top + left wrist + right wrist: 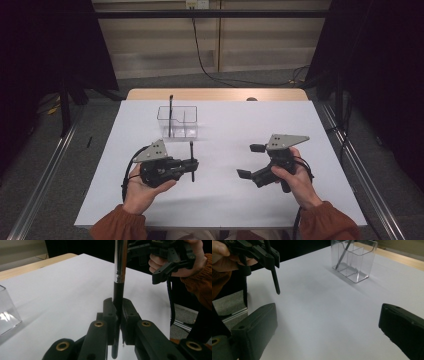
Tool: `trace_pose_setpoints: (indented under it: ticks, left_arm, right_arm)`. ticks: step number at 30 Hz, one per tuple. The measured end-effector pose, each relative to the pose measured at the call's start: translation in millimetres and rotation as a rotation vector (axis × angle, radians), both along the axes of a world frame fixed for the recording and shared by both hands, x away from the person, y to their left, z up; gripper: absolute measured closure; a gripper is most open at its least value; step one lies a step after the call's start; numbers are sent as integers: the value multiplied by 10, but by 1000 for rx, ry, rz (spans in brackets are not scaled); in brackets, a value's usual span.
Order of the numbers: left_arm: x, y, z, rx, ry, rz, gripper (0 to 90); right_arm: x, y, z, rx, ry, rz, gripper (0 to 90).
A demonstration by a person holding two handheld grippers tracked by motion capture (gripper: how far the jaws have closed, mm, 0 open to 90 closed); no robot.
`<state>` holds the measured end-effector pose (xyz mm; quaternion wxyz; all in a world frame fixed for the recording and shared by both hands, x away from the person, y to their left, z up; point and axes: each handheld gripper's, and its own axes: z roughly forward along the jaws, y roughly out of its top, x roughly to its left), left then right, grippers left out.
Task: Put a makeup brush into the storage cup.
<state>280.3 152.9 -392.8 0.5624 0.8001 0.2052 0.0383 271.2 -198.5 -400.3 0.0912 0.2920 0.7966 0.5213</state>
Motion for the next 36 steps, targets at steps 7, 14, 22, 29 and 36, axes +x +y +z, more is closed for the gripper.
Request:
trace_pose_setpoints:
  ticks: [7, 14, 22, 29, 36]
  left_arm:
    - [20, 97, 53, 14, -15, 21, 840]
    - [52, 198, 109, 8, -23, 45, 840]
    - [79, 303, 148, 8, -31, 73, 840]
    - [97, 389, 193, 2, -37, 95, 840]
    - [104, 473, 255, -16, -49, 113, 839]
  right_arm:
    - [-89, -96, -63, 27, -12, -36, 17]
    - [-153, -211, -124, 59, -26, -108, 19]
    - [-205, -335, -192, 50, -32, -181, 23]
    - [-260, -493, -187, 62, -32, -244, 20]
    - [-340, -645, -226, 60, -46, -302, 18]
